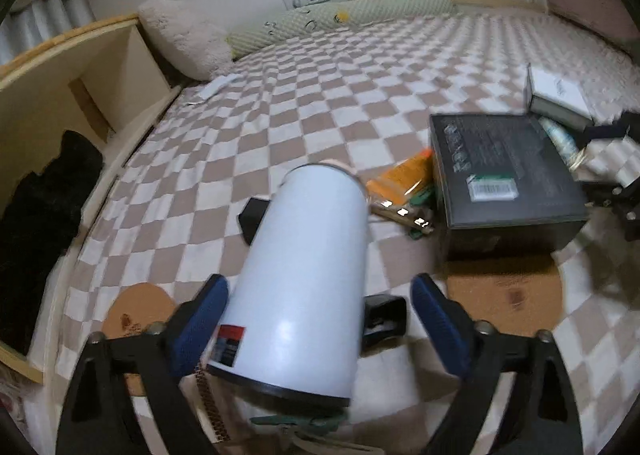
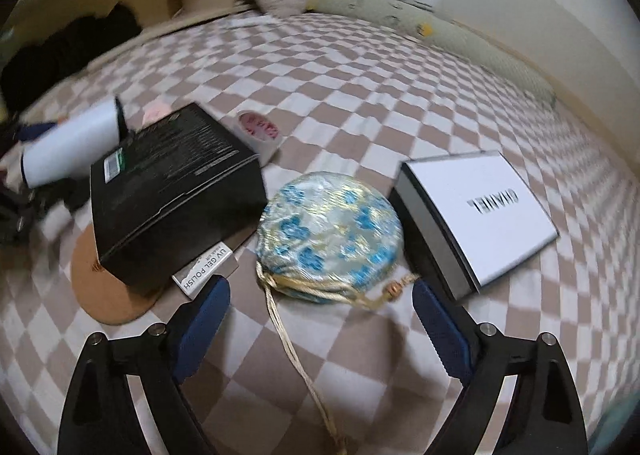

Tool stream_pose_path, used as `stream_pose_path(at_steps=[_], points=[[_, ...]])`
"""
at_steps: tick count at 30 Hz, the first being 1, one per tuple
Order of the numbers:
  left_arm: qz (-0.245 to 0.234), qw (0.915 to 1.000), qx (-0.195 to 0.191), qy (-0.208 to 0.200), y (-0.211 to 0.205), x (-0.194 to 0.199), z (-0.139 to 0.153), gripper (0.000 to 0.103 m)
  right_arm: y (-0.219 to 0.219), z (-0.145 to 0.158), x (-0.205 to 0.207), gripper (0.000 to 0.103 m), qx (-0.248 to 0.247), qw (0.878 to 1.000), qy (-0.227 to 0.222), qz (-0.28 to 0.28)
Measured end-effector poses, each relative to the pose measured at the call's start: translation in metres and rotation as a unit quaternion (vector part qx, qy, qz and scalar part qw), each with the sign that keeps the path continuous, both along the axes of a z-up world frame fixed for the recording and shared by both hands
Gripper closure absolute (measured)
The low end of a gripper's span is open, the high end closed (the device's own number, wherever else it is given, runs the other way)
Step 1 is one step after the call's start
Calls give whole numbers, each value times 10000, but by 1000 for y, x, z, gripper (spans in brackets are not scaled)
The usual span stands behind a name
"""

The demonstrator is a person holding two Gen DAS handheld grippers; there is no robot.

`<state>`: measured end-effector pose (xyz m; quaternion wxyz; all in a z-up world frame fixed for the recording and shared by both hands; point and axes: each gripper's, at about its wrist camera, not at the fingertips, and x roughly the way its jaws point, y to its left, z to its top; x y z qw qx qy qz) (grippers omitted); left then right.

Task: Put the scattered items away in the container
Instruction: 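Grasp the white thermos with the left tool while the right tool grasps the blue floral pouch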

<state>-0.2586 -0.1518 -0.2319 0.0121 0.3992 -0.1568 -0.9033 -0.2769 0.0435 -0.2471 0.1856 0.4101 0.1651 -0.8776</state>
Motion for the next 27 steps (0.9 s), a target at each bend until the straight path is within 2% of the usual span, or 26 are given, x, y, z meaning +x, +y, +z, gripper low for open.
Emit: stream_pose_path(at_steps=[1,3,5,6,10,14,18,20,27], points=[[3,10000,10,18,0,1,0,12,-4,-1,0,11,120,9999,63,89],[10,10000,27,54,-1,2,1,17,-13,-6,-1,19,367,9988,161,288],[101,9999,35,110,-5,3,3,31,-19,-9,-3,24,540,9973,189,453],[152,9998,61,125,-8,4,5,34,-21,-11,-5,27,621,9965,200,516],[162,9995,250,121,-15,5,6,34,-29,-17,-10,42,972,9919,242,776],[129,9996,202,153,-14,5,5,34,-39,-23,-10,45,1424,9836,366,1042],[139,9993,308,156,-16,6,6,35,-46,-26,-4,67,1668,9771,362,1270],[167,9990,392,124,-17,7,8,36,-50,-27,0,73,1739,9755,379,1297],[327,9969,719,23,-20,19,14,39,-41,-23,17,77,1818,9749,261,1260]])
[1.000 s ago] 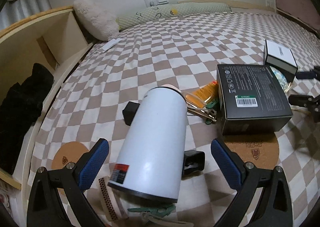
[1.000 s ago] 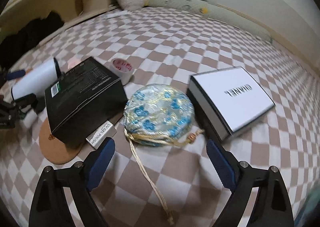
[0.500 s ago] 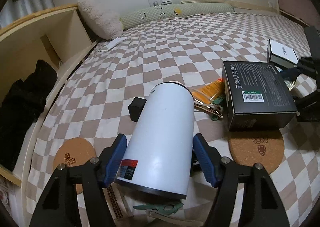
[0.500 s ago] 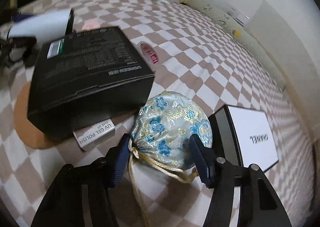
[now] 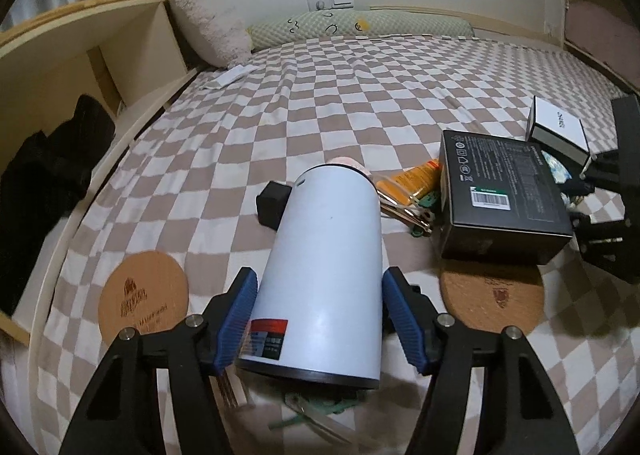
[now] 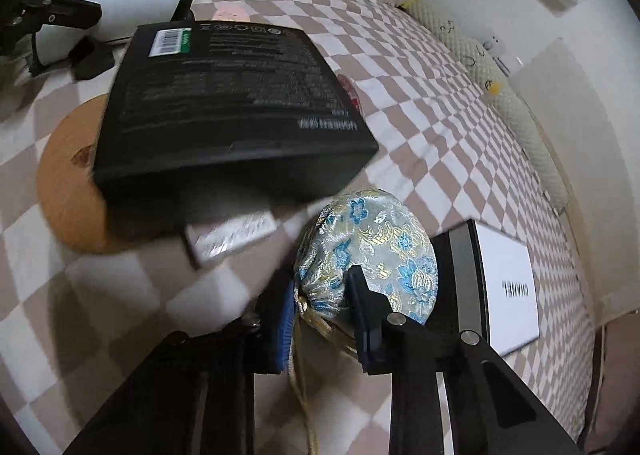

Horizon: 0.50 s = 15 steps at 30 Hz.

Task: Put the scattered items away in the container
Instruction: 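Grasp the white thermos with the left tool while the right tool grasps the blue floral pouch, then lift the white thermos with the left tool while the right tool lifts the floral pouch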

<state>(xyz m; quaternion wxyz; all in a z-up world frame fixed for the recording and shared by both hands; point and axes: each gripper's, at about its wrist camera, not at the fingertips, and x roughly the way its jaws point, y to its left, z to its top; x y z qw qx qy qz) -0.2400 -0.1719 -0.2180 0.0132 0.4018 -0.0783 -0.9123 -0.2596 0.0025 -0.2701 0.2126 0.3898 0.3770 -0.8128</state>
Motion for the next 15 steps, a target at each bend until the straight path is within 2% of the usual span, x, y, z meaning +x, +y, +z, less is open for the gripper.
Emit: stream_pose_path(at_steps=[9,15], points=[[58,9996,251,-82,6,39,6,40,21,6,49,77,220,9989,-384,166],[-13,9996,255,-133,16,74,8,40,30,9,89,77,367,9976,-506,303]])
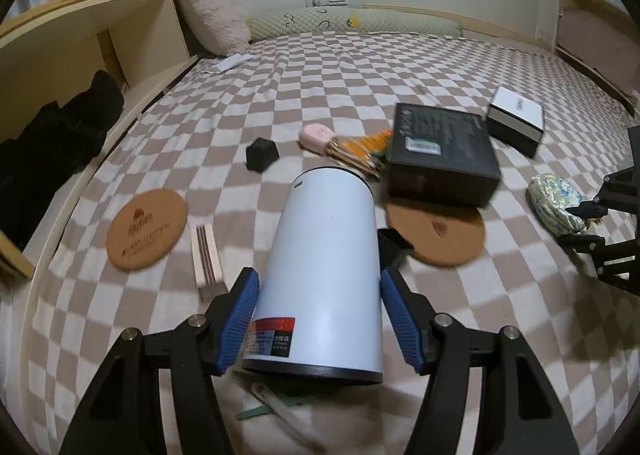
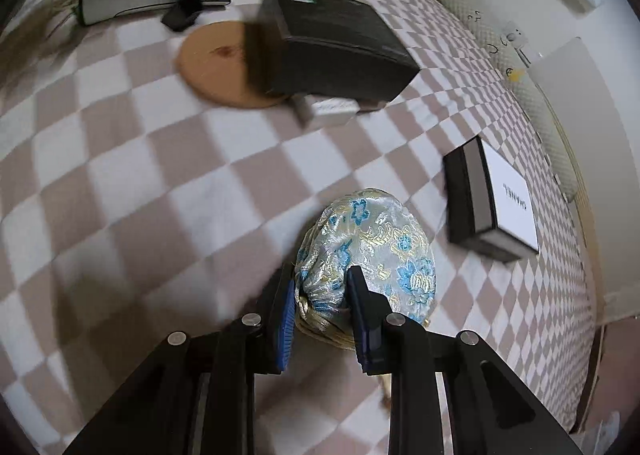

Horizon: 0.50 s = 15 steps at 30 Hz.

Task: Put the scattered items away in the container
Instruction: 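Lift the white thermos with the left tool while the right tool lifts the floral pouch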

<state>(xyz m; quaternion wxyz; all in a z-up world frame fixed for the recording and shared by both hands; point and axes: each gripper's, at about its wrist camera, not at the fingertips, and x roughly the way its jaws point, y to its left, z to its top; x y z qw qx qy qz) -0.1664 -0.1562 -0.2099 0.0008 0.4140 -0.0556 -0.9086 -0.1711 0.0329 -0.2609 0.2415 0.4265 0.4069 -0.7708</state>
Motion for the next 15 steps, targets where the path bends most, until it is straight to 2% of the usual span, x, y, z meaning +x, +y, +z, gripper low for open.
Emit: stream_pose_path(at_steps=[6,15], points=[[-35,9999,94,-66,10,35,3,40,4,3,32,77,-42,9999,-96,66],[-115,9999,30,-113,22,75,7,41,13,8,81,77,100,9995,-5,308]])
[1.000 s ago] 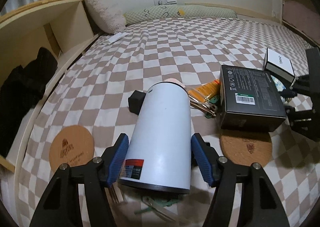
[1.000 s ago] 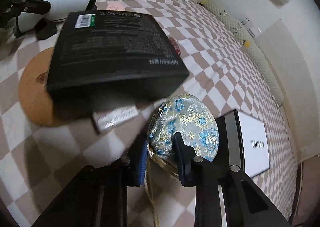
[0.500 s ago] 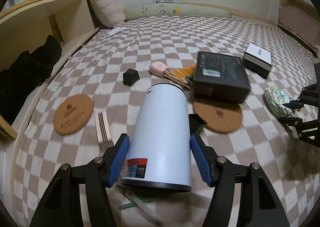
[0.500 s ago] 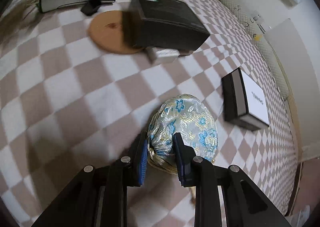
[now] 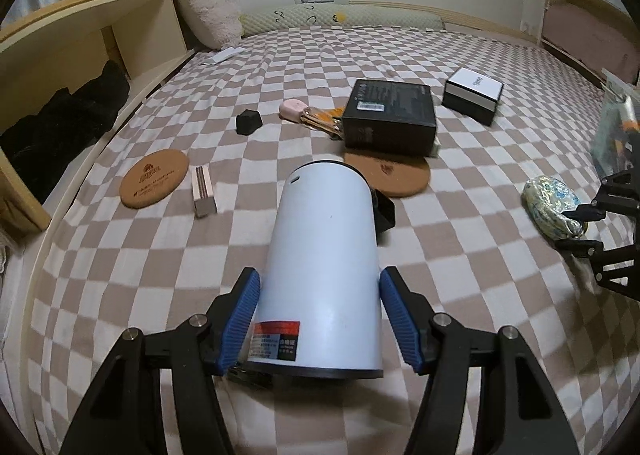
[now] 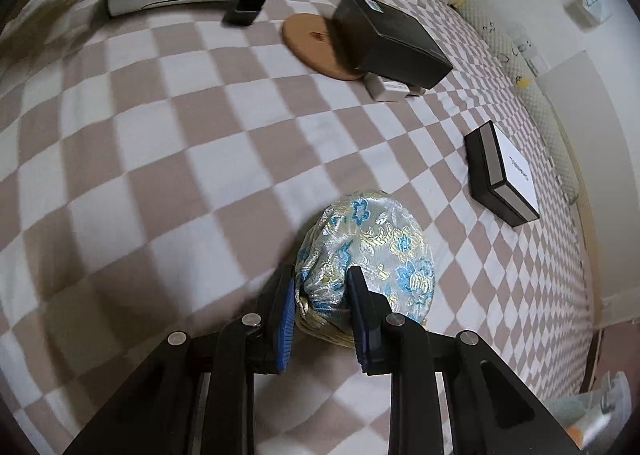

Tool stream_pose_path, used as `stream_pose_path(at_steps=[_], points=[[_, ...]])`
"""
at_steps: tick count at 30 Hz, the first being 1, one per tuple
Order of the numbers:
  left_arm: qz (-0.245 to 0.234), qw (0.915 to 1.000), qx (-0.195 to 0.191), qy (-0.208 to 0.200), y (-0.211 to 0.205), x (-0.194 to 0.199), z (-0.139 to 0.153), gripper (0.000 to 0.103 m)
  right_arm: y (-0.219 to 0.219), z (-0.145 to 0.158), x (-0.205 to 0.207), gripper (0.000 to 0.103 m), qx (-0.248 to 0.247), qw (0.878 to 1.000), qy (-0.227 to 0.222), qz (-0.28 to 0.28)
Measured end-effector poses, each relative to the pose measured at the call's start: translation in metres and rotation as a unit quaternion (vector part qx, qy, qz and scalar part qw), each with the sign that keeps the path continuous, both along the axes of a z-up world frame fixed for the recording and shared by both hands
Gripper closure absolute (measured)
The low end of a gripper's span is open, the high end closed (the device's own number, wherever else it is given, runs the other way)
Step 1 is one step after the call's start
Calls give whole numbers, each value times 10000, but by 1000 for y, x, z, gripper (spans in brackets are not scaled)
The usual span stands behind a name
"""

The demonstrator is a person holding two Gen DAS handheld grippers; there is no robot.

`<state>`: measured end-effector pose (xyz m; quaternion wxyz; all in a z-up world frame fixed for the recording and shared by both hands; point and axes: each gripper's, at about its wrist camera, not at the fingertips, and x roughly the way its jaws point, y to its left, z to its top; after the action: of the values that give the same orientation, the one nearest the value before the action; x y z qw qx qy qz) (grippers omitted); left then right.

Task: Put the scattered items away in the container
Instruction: 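Lift the white thermos with the left tool while the right tool lifts the floral pouch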

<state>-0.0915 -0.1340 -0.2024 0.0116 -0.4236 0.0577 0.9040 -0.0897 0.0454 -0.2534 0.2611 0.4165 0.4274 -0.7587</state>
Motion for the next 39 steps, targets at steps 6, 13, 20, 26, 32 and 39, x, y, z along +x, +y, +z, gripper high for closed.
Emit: stream_pose_path(at_steps=[6,13,20,26,32,39], points=[[-285,9994,-173,-56,17,23,4,46,8,4,41,77,155,9995,-18,285],[-346,9992,-192,-58,23,24,7,49,19,-3,80,69,551,9967,421,431],[-293,9988,-285,-285,24,12,-1,21,21,-14,94,56,1126,9874,888,669],[-454,9952,-648,-572,40,1,-17,21,14,-27,93,56,1452,9800,1050,859],[-576,9933,-655,-764,48,-6,-31,24,18,-23,76,56,1176,9900,551,556],[-655,9920,-700,-824,57,-2,-33,34,23,-20,81,70,873,9933,465,605]])
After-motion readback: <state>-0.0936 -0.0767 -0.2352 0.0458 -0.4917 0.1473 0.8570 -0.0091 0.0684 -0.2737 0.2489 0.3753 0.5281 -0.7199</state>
